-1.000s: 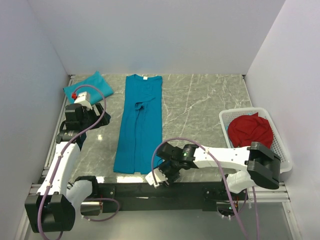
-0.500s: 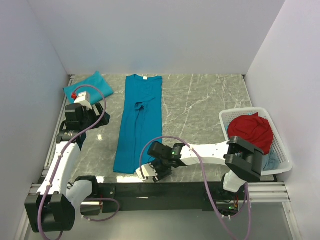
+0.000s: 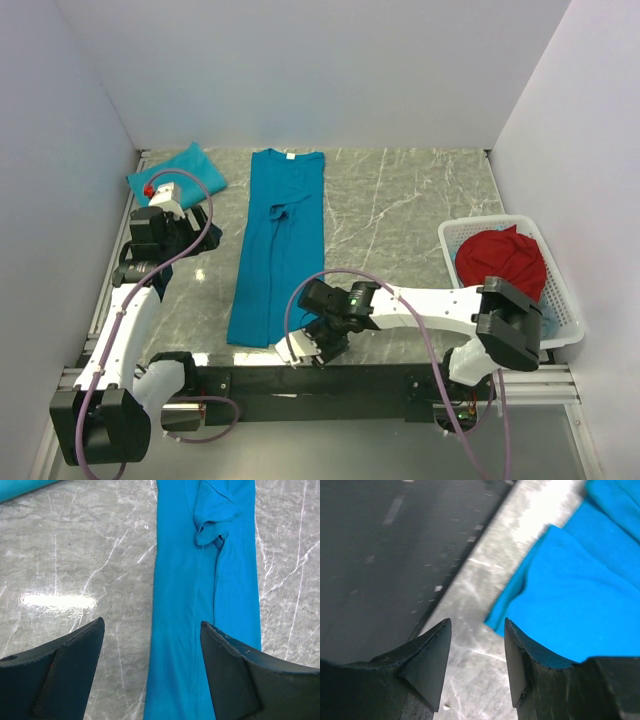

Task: Fold and stack the t-shirts
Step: Fold the tshirt

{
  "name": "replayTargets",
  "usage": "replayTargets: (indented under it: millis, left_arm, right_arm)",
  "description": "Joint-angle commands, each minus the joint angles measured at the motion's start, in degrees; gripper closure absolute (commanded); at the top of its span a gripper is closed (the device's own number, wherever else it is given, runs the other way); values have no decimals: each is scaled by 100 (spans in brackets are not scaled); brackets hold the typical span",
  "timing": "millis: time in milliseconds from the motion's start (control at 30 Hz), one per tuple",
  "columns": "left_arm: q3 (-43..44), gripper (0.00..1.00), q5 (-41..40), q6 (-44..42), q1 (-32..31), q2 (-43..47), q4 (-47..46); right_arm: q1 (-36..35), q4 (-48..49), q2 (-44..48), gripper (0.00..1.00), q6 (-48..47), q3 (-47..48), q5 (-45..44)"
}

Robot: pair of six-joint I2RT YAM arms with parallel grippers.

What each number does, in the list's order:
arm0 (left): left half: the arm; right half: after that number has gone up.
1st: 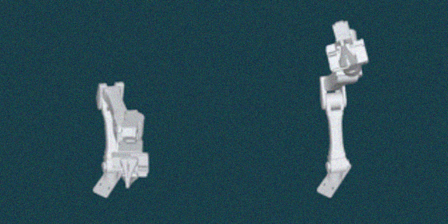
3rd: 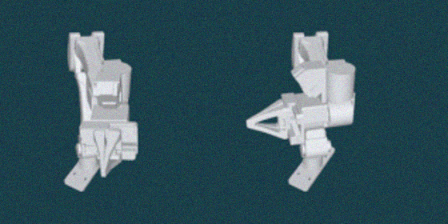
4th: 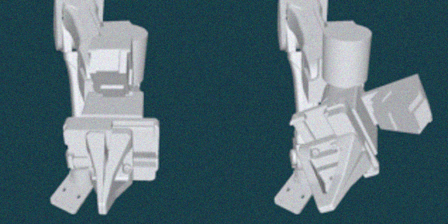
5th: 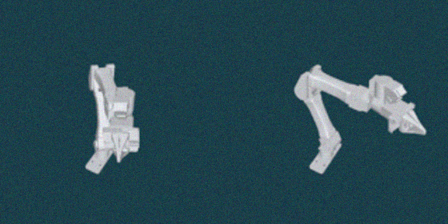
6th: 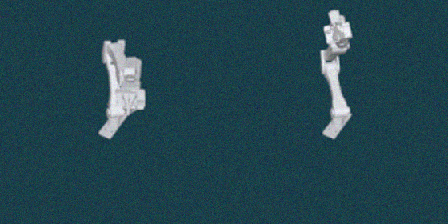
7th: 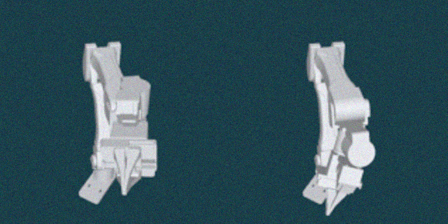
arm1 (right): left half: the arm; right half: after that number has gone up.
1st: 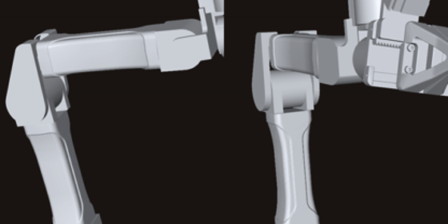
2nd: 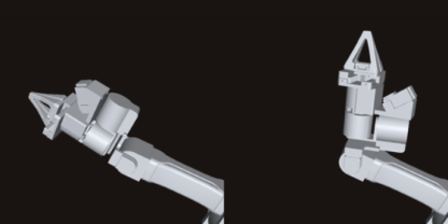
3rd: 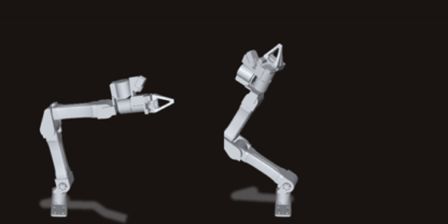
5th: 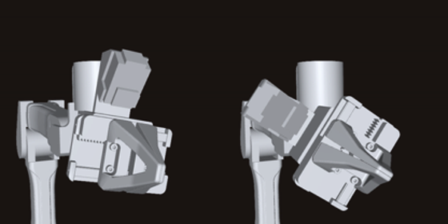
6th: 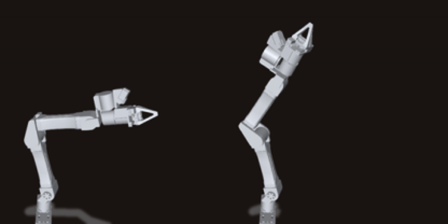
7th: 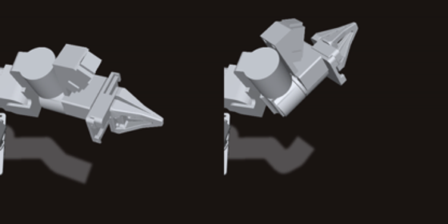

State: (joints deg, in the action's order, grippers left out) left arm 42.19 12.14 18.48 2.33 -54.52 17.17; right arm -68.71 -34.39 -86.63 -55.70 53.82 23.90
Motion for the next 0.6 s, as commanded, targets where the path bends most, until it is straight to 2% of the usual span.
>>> replayTargets:
  millis: [0, 133, 267, 367, 467, 500, 567]
  left_arm:
    - [-10, 17, 166, -116, 13, 56, -196]
    - [-27, 17, 166, -125, 13, 126, -214]
    - [-10, 17, 148, -152, 13, 126, -205]
    - [8, 18, 139, -169, 13, 108, -196]
    - [17, 18, 113, -178, 13, 161, -205]
    - [8, 18, 122, -187, 22, 179, -196]
    - [-18, 18, 148, -204, 13, 249, -223]
  right_arm:
    - [-29, 591, -370, 46, 576, 137, -630]
    - [-37, 1021, -916, 46, 964, 313, -1149]
    - [-37, 1048, -1251, 48, 1070, 384, -1485]
    - [-29, 1022, -1286, 56, 1070, 261, -1476]
    - [-29, 987, -1269, 72, 1035, 59, -1502]
    - [-29, 961, -1225, 81, 1009, -3, -1511]
    - [-20, 934, -1120, 88, 939, -239, -1450]
